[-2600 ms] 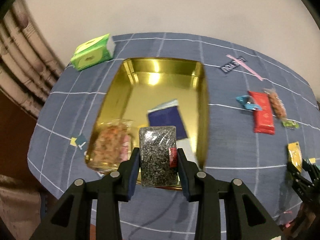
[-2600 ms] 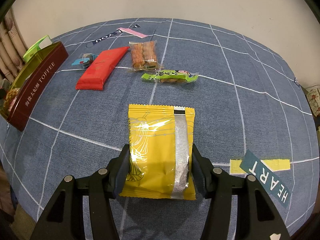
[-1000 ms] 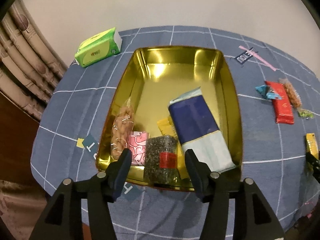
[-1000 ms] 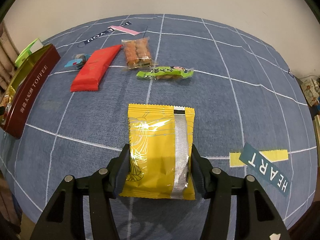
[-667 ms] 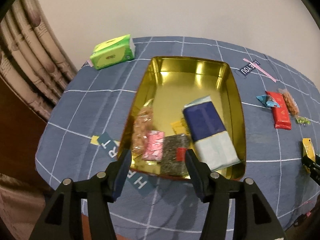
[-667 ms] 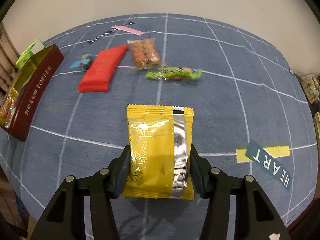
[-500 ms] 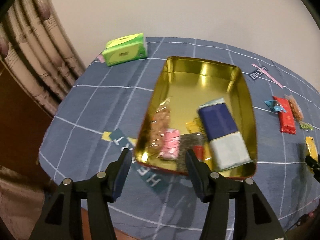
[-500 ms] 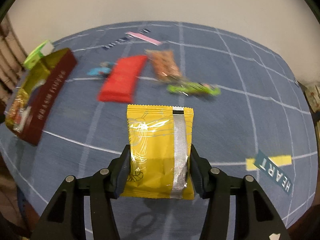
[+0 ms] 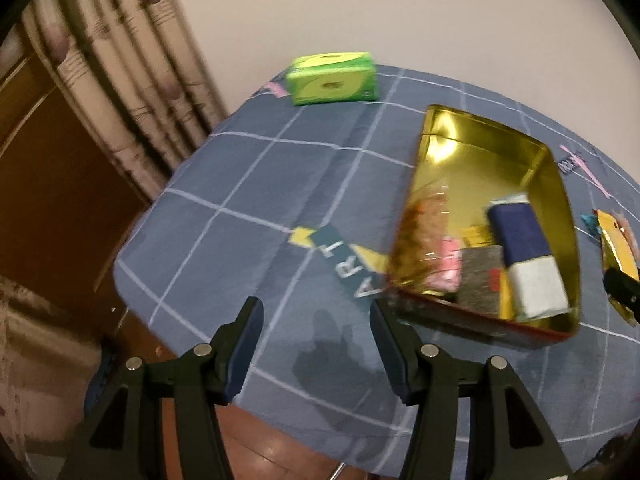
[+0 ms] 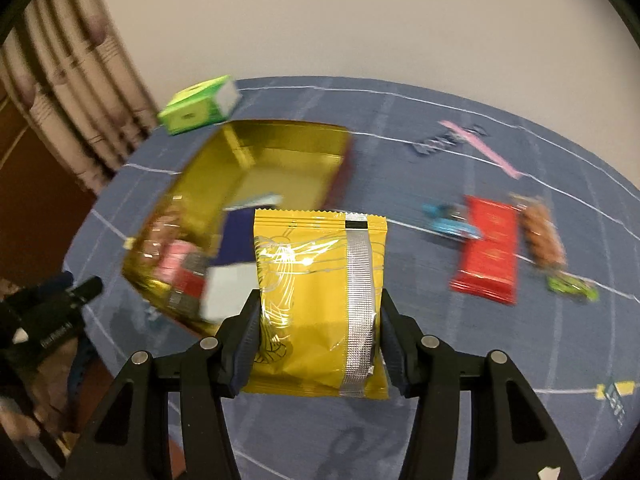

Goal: Organize snacks
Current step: 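Carry the yellow bag into the tin and open the right tool, then return the right tool to the snacks and grasp the green stick snack, then grasp the red packet with the left tool and lower it into the tin, then open the left tool and withdraw it from the tin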

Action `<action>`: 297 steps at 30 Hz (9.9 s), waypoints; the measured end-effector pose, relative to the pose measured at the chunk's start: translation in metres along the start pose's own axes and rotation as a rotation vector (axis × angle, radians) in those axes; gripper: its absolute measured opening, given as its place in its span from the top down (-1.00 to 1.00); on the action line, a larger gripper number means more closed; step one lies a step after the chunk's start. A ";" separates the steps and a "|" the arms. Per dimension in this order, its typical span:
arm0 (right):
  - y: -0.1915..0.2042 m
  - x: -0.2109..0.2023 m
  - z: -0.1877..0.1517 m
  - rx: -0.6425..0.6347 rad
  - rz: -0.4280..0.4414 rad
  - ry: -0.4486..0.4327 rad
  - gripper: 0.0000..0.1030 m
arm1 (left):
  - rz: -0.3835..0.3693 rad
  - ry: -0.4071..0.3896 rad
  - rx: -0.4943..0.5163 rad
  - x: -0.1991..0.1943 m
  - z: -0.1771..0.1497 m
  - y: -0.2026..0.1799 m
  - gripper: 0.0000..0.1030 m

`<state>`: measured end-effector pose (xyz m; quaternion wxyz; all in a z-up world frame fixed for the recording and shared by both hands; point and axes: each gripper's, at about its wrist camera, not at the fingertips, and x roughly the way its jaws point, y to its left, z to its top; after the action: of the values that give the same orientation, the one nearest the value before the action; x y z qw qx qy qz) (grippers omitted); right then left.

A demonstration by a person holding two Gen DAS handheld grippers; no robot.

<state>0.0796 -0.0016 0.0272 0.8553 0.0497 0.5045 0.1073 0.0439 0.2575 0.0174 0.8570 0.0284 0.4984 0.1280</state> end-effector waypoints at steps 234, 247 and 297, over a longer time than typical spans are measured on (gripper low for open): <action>-0.256 0.004 -0.062 0.136 -0.343 -0.143 0.54 | -0.158 0.086 0.215 0.060 0.121 -0.141 0.12; -0.254 0.004 -0.061 0.125 -0.354 -0.141 0.54 | -0.145 0.121 0.299 0.082 0.113 -0.151 0.11; -0.254 0.005 -0.062 0.116 -0.361 -0.141 0.54 | -0.059 -0.093 0.192 -0.023 0.029 -0.086 -0.12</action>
<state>0.0615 -0.2488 -0.0565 0.8895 0.0151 0.4495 -0.0809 0.0744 0.1716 0.0359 0.8759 0.1014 0.4687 0.0527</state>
